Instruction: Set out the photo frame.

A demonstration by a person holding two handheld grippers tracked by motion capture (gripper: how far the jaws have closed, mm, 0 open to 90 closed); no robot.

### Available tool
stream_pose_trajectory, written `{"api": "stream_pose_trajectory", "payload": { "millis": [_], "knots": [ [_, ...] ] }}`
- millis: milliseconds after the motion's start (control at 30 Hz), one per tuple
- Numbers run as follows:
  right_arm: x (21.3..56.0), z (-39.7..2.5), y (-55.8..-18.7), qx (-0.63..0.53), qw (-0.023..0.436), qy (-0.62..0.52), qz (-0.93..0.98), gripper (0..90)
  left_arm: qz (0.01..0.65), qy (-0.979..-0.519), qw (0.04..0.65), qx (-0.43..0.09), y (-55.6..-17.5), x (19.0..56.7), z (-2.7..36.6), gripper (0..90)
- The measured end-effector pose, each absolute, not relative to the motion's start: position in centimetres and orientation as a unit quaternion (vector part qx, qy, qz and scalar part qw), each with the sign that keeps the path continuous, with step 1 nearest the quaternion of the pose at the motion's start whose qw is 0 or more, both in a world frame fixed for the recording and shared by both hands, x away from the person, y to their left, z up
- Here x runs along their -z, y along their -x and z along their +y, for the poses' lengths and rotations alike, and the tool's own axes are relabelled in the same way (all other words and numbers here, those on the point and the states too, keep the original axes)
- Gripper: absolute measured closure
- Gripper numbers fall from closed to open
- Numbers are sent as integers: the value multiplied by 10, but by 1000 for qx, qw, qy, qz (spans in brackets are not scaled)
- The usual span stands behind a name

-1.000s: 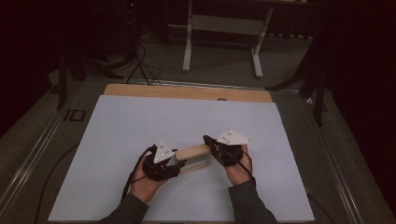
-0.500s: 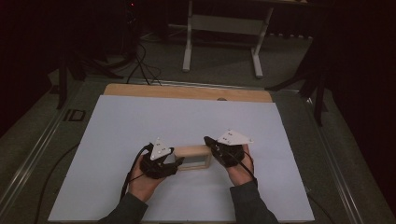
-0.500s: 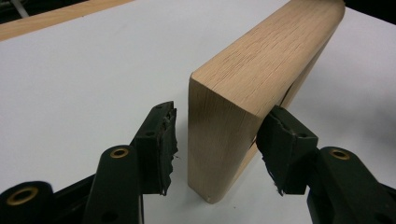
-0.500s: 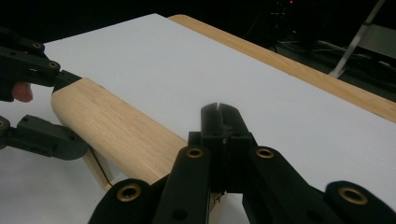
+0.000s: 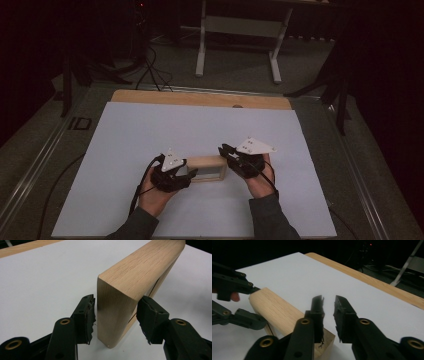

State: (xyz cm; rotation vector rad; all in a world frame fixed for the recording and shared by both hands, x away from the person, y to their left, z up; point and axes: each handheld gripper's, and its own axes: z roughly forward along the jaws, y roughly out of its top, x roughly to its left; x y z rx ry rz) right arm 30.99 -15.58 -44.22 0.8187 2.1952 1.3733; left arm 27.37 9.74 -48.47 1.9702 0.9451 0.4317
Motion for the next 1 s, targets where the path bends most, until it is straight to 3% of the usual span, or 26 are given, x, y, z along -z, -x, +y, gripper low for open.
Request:
{"api": "stream_pose_trajectory", "payload": {
  "millis": [267, 1000],
  "knots": [
    [438, -163, -307, -502, 195, -289, 792, 580, 380, -794, 443, -172, -274, 484, 98, 485],
    [453, -172, -305, -497, 142, -273, 812, 448, 380, -791, 449, -169, -273, 482, 100, 500]
  ]
}}
